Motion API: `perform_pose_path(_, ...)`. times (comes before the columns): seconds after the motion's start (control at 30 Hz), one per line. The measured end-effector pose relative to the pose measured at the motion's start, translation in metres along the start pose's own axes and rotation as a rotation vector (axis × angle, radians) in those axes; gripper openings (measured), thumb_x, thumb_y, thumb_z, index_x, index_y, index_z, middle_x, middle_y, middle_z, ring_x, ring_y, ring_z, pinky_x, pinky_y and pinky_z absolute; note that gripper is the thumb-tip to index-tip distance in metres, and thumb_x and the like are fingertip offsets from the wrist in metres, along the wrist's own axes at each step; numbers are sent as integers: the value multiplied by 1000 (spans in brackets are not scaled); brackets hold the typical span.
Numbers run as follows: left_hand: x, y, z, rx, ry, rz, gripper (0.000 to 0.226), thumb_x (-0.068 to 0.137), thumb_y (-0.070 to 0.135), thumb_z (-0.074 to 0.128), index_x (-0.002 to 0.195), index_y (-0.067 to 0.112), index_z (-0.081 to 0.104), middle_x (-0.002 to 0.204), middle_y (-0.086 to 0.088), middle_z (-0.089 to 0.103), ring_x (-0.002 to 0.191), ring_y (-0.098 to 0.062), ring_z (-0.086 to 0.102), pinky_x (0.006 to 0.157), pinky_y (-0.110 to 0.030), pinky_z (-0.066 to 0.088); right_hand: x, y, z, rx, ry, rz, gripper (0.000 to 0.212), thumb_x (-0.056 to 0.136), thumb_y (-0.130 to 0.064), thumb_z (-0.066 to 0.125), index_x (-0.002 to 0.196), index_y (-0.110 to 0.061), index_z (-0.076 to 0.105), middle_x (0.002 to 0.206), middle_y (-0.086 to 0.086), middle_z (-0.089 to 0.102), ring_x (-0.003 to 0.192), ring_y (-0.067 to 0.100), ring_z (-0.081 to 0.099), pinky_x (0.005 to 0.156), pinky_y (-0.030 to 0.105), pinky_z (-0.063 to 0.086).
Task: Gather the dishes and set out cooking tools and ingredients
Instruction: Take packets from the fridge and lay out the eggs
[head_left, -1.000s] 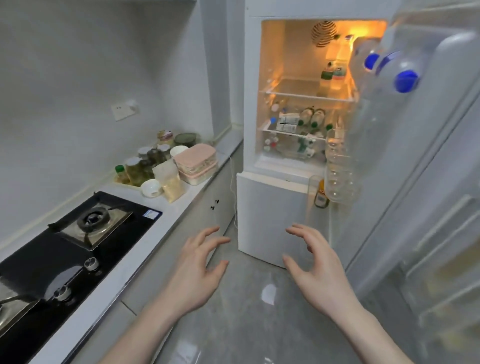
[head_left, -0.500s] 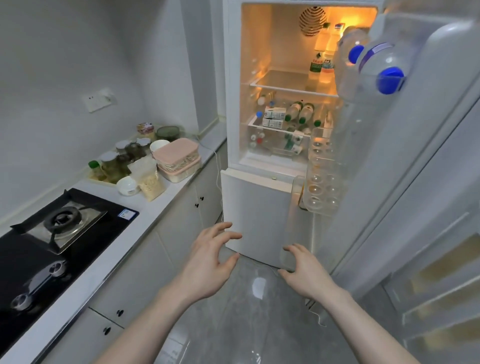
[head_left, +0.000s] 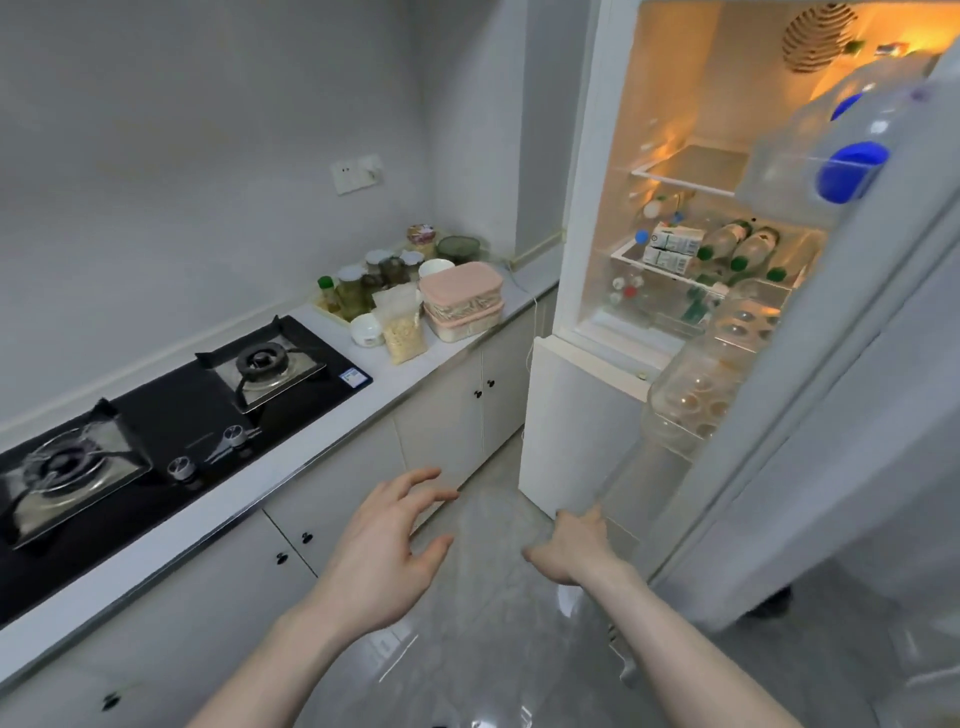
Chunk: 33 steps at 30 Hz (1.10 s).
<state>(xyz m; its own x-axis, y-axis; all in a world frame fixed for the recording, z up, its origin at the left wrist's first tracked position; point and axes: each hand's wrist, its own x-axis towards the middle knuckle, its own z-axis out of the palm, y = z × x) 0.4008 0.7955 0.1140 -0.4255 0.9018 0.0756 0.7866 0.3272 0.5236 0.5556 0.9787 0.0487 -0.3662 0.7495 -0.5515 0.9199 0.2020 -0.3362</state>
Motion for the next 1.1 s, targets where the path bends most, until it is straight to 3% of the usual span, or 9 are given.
perform_pose_path(0.1, -5, 2, -3, 4, 23, -29, 39, 92, 39, 64, 128, 46, 54, 150, 27, 37, 137, 0, 35, 110, -18, 26, 4, -18, -4, 13, 25, -40, 79, 88, -49, 59, 150, -7, 36, 161, 34, -6, 152, 42, 13, 121, 33, 22)
perform_pose_path(0.17, -6, 4, -7, -3, 44, -46, 38, 92, 38, 63, 128, 45, 54, 150, 27, 37, 137, 0, 35, 112, -20, 27, 4, -33, -5, 28, 29, -120, 78, 89, -46, 59, 152, -10, 33, 164, 27, -8, 153, 38, 13, 121, 34, 23)
perform_pose_path(0.4, 20, -5, -35, -39, 143, -60, 36, 91, 35, 65, 124, 45, 56, 144, 31, 40, 133, 3, 39, 109, -20, 30, -16, -68, -29, 68, 79, -564, 65, 86, -47, 65, 145, -30, 46, 164, -4, 18, 150, 14, 27, 120, 30, 29)
perform_pose_path(0.53, 55, -9, -48, -69, 145, 0, 36, 89, 33, 67, 122, 46, 58, 141, 31, 43, 130, 5, 42, 107, -19, 32, -28, -73, -57, 147, 145, -688, 50, 87, -48, 63, 135, -41, 51, 154, -22, 29, 140, 0, 36, 115, 29, 37)
perform_pose_path(0.63, 86, -6, -58, -115, 166, 70, 36, 89, 31, 68, 121, 43, 59, 139, 30, 45, 130, 5, 43, 110, -22, 34, -43, -75, -72, 150, 91, -758, 46, 87, -53, 62, 131, -45, 54, 144, -32, 40, 129, -9, 44, 107, 24, 43)
perform_pose_path(0.73, 110, -1, -67, -145, 194, 126, 34, 89, 29, 68, 120, 42, 61, 137, 30, 47, 129, 3, 46, 109, -26, 38, -54, -69, -90, 253, 27, -755, 39, 87, -46, 68, 125, -48, 60, 128, -25, 58, 118, -7, 56, 99, 22, 49)
perform_pose_path(1.1, 178, 18, -85, -255, 213, 204, 38, 95, 13, 61, 125, 37, 63, 134, 25, 55, 129, 2, 49, 106, -28, 44, -4, -94, -129, 235, -99, -867, 41, 92, -37, 69, 132, -40, 59, 127, -24, 62, 118, -8, 57, 104, 22, 47)
